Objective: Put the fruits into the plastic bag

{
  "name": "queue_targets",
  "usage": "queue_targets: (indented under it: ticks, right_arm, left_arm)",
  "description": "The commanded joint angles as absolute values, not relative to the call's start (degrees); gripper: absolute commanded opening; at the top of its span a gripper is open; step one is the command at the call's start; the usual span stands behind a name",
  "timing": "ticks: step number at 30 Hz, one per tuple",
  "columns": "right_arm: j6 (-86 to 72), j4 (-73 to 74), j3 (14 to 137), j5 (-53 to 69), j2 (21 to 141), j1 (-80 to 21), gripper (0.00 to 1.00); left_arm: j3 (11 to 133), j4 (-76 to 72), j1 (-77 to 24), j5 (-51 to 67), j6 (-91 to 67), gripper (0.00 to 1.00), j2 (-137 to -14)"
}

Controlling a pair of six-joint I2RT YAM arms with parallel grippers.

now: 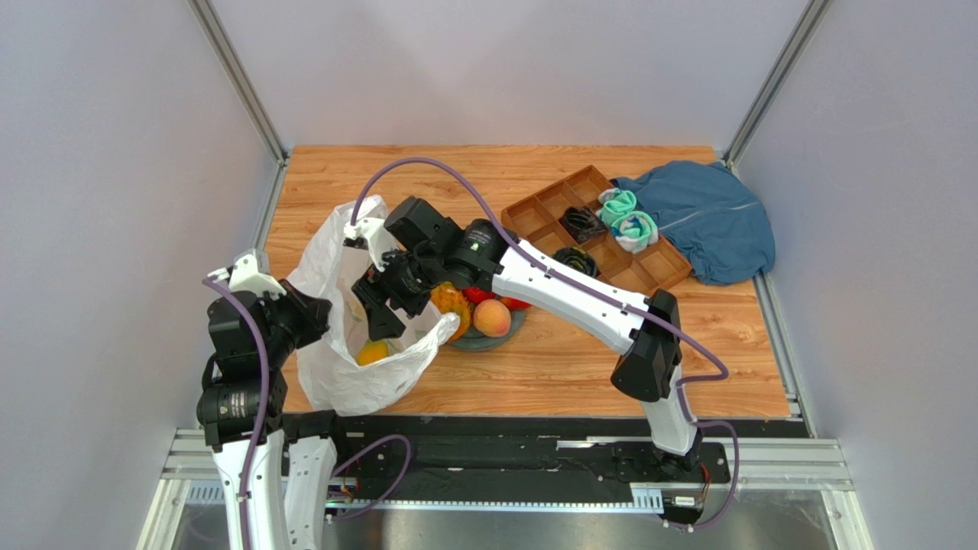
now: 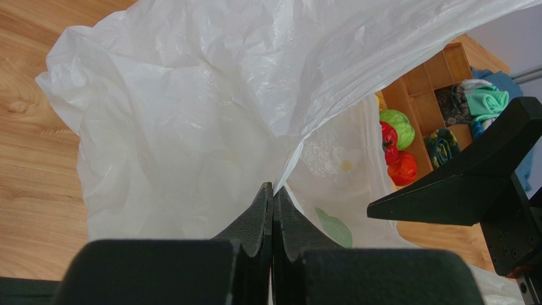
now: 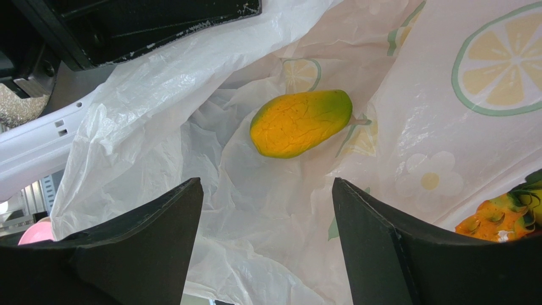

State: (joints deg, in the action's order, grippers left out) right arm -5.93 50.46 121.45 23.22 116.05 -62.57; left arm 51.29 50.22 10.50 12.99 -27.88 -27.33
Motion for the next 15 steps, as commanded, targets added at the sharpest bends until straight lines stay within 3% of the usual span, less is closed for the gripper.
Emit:
queue_targets:
  ticks: [1,9,15]
  right_arm:
    - [-5.01,46.06,121.29,23.12,111.10,-63.02,0.78]
    - [-5.62,38.60,116.39,14.69,99.33,-61.00,0.76]
    - [-7.64,37.35,109.35,11.69,91.94,-53.81,0.75]
  left_arm:
    - [51.24,47.81,10.37,13.45,-28.30,0.00,-27.77]
    - [51.24,48.25,10.37,12.75,-27.60,0.00,-27.77]
    - [51.33,48.52,10.37,12.30,-26.90,0.00,-27.77]
